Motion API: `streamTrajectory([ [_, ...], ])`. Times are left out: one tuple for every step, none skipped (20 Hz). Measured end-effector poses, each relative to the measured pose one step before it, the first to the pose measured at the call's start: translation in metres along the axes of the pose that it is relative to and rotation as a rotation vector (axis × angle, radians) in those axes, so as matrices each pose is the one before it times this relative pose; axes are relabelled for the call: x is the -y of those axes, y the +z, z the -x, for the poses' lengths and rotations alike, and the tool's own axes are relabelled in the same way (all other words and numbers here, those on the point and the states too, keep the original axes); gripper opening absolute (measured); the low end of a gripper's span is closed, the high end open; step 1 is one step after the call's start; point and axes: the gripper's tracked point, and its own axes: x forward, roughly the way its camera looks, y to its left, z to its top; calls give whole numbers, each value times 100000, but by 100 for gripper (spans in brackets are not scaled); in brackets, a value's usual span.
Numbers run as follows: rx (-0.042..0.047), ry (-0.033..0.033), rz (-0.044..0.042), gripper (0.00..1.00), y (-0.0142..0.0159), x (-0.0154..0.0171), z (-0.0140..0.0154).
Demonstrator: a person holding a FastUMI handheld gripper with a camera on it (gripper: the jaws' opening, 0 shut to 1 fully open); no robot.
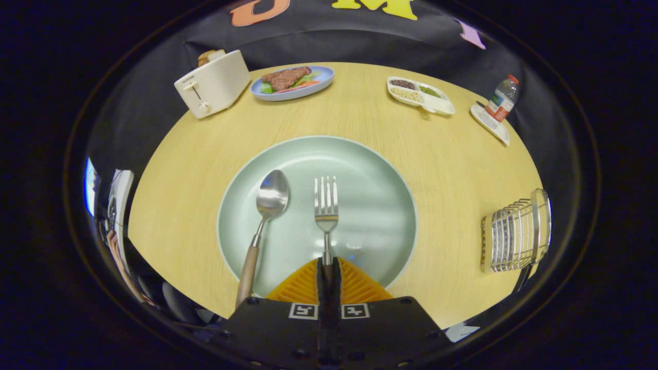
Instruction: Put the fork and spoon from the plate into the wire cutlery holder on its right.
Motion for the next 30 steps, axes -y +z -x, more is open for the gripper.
streamTrajectory([
  [968,577,-601,2,66,39,539],
  [845,420,-23,2,133,123,594],
  [819,20,-46,2,64,340,653],
  [885,1,-141,2,111,274,670],
  [876,36,-150,2,40,411,635],
  [839,120,-247,2,101,479,742],
  [1186,124,-832,2,118,479,697],
  [1014,-89,-544,2,148,681,646],
  [1027,-44,-725,2,86,689,756],
  [860,-205,-1063,2,102,851,674],
  [714,-609,-1105,2,66,937,691],
  [564,-1093,-611,2,121,1130,799],
  [935,-1267,-1023,2,147,1224,832],
  [1188,-1357,-564,2,253,1274,879],
  [1408,-1416,-841,2,298,1347,890],
  [1555,-1296,-808,2,371,1323,901],
  [1317,-1360,-351,2,129,1305,789],
  [1435,-1368,-592,2,134,1363,628],
  [832,-1063,-793,2,85,1301,611],
  [243,-776,-1332,2,42,1212,376],
  [139,-223,-1058,2,-71,917,225],
  [-452,-303,-1019,2,-91,860,-20],
  [-755,-190,-947,2,14,1080,-36],
  [-878,-207,-1515,2,-46,842,-195],
  [-1143,-275,-713,2,-183,725,-268],
  [-826,-265,-155,2,-75,657,-131],
  [-635,-501,-301,2,91,586,-258],
  [-218,-190,200,2,97,341,-297],
  [-781,101,341,2,-157,220,-257],
  [-1272,214,55,2,-79,179,-280],
])
